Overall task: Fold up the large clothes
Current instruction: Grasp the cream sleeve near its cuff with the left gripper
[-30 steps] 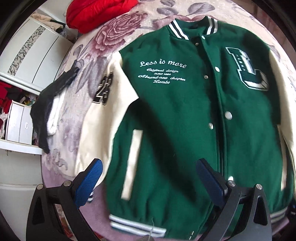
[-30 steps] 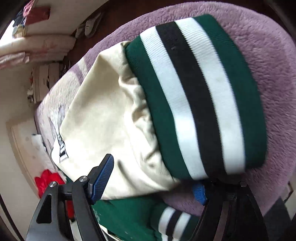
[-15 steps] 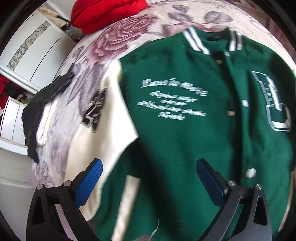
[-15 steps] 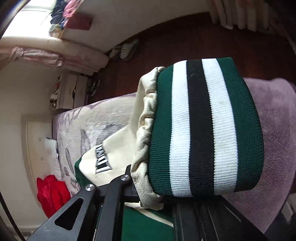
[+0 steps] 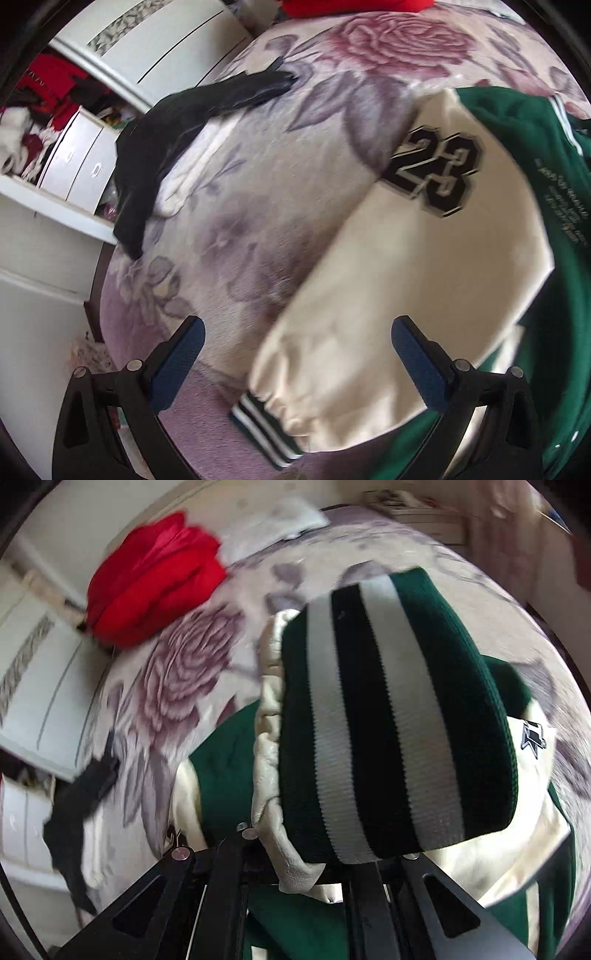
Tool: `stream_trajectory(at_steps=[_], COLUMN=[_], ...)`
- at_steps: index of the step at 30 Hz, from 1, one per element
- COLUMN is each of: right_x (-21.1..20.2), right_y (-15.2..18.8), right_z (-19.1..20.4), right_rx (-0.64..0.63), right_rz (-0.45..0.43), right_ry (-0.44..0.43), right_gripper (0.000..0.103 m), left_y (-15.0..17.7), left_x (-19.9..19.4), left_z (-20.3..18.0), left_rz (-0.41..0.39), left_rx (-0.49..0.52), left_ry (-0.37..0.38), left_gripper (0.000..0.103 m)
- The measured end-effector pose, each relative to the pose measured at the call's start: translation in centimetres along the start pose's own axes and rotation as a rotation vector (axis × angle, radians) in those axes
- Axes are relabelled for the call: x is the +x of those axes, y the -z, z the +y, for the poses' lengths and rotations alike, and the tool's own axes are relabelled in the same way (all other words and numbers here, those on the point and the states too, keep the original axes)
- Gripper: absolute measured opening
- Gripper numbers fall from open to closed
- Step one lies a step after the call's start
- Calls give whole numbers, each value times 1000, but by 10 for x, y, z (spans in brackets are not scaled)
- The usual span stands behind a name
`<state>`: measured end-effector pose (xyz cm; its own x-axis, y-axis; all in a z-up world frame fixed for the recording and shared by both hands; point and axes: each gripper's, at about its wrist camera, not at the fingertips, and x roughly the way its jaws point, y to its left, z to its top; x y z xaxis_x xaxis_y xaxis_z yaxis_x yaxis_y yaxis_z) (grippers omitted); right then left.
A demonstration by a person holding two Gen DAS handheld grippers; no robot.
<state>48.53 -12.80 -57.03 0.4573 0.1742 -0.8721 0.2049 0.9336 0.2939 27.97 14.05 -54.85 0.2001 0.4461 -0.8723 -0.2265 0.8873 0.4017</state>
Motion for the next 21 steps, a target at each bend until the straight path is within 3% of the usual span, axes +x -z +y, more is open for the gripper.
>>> stream_trajectory(at_steps=[4,6,8,9,10,12,14,17,19,21], right_x=[99,133,132,120,101,57,15,-30,-30,-13], right_y=[41,66,74,75,74,82,97,141,172,203], right_z=[110,117,102,86,65,8,-56,-168,-223,-271], right_rx=[-309,-367,-313,-259,-171,27,221,571,754,910], right_rz=[178,313,374,378,370,354,323,290,295,334], right_ry=[87,97,40,-8,-71,-199,-239,-198,-200,-260], right_gripper=[9,17,25,38,58,72,72,72,72,68], left_y=[15,21,28,31,34,41,43,38,29,21], left_x=[23,25,26,26,27,26,25,19,13,9], left_z=[24,29,34,34,33,32,32,25,13,0], left_rz=[61,77,89,98,105,123,135,142,124,114], left_rx=[-23,-24,-19,-14,-9,4,10,14,29,47], left_ry=[-13,-9,-4,-2,0,-3,2,24,36,44], left_gripper=[103,103,103,103,103,103,103,103,103,103])
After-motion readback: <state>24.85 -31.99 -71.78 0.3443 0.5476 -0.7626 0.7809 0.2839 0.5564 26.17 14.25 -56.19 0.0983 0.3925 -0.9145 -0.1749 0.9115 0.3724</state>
